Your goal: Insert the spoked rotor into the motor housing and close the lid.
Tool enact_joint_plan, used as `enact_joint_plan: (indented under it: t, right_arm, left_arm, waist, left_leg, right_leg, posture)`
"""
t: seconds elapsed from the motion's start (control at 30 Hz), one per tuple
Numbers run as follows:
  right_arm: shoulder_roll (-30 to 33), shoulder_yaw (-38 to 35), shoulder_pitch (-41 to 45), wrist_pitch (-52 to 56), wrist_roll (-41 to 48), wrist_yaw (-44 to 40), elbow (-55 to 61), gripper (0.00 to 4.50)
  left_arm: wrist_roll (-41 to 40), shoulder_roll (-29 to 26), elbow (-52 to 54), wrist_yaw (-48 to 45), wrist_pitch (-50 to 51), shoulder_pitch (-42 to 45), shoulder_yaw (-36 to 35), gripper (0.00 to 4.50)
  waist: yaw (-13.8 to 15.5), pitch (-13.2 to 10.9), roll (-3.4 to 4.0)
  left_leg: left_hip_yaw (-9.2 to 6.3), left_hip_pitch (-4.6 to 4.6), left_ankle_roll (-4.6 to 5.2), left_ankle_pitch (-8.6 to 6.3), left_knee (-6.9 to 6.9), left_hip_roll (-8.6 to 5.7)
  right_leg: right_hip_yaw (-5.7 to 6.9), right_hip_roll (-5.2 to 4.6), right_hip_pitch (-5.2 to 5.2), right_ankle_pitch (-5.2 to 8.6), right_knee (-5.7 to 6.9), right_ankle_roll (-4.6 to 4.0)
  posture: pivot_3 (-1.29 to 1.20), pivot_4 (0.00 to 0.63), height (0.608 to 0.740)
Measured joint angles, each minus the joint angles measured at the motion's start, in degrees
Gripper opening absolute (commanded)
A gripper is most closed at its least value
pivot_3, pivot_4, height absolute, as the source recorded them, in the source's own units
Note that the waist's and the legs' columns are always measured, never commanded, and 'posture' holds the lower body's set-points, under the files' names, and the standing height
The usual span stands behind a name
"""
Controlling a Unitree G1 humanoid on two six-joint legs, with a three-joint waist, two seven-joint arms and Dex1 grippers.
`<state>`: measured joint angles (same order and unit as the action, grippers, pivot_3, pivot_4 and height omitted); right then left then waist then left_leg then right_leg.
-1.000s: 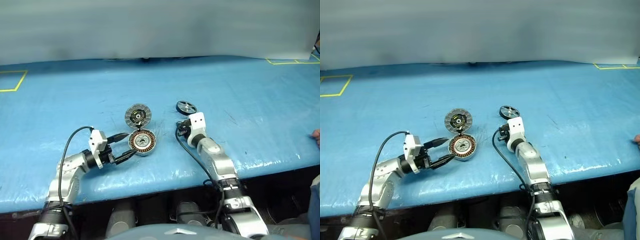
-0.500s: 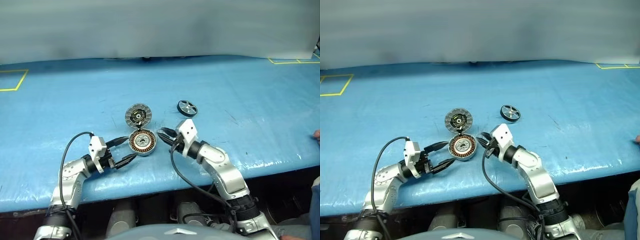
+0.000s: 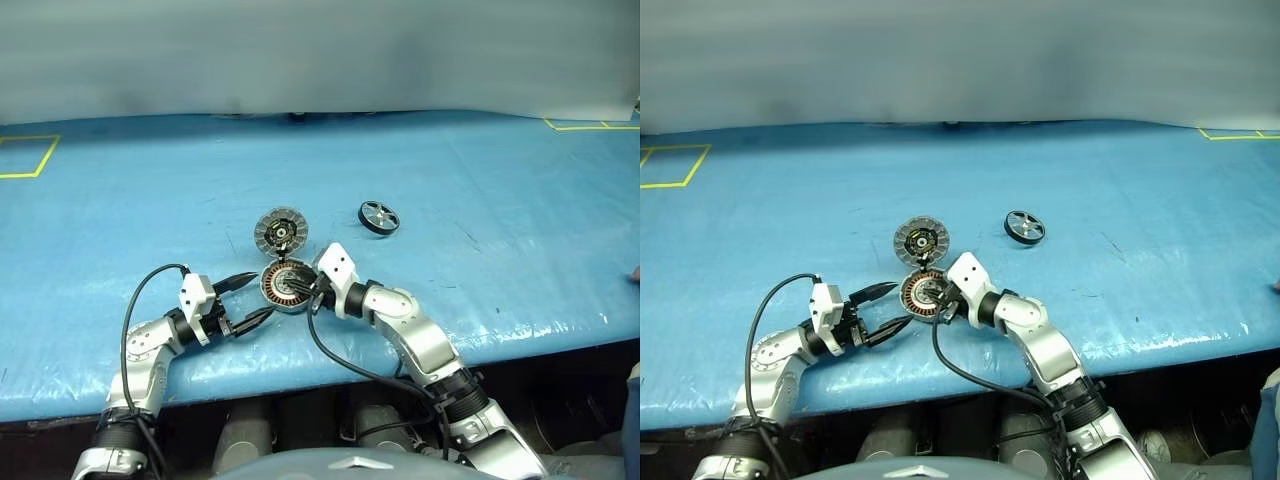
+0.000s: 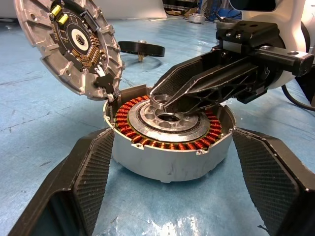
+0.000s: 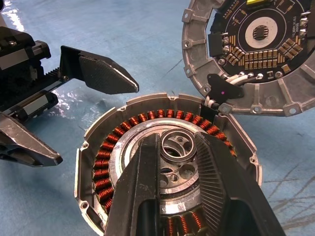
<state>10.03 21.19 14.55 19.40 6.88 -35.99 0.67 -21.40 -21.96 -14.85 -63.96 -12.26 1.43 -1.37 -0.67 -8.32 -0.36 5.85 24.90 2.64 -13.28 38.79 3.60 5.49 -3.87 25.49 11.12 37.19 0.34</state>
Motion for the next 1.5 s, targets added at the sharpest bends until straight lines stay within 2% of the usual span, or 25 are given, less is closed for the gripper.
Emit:
enact_joint_plan:
  t: [0.77, 0.83, 0.9, 1.5]
  right_arm:
    - [0.9, 1.2, -0.3, 1.2, -0.2, -1.3, 1.7, 0.67]
    - [0.9, 1.2, -0.3, 1.2, -1.0, -0.8, 1.7, 1.4]
    - [1.0, 1.3, -0.3, 1.0, -1.3, -0.7, 1.7, 1.92]
    - [-1.3, 0.6, -1.4, 0.8, 0.5, -1.3, 2.4, 1.92]
  left_arm:
    - [0.4, 0.0, 0.0, 0.5, 0.0, -0.2, 0.0, 4.1]
    - [0.5, 0.0, 0.0, 0.6, 0.0, -0.2, 0.0, 4.1]
    - [0.5, 0.0, 0.0, 0.6, 0.0, -0.2, 0.0, 4.1]
    - [0.7, 0.0, 0.0, 0.9, 0.3, -0.7, 0.4, 4.1]
  waist:
    - [0.0, 0.0, 0.0]
    - [0.0, 0.0, 0.0]
    - [0.0, 0.0, 0.0]
    - [0.0, 0.0, 0.0]
  left_leg:
    - [0.0, -0.03, -0.01, 0.0, -0.24, 0.01]
    - [0.0, -0.03, -0.01, 0.0, -0.24, 0.01]
    - [0.0, -0.03, -0.01, 0.0, -0.24, 0.01]
    - [0.01, -0.02, -0.01, 0.0, -0.29, 0.0]
  right_leg:
    - [0.0, 0.06, -0.03, -0.02, -0.26, 0.03]
    - [0.0, 0.06, -0.03, -0.02, -0.26, 0.03]
    - [0.0, 0.06, -0.03, -0.02, -0.26, 0.03]
    - [0.0, 0.06, -0.02, -0.02, -0.29, 0.03]
  posture:
    - [0.0, 0.15, 0.74]
    - [0.0, 0.15, 0.74]
    - [0.0, 0.15, 0.74]
    - [0.0, 0.15, 0.74]
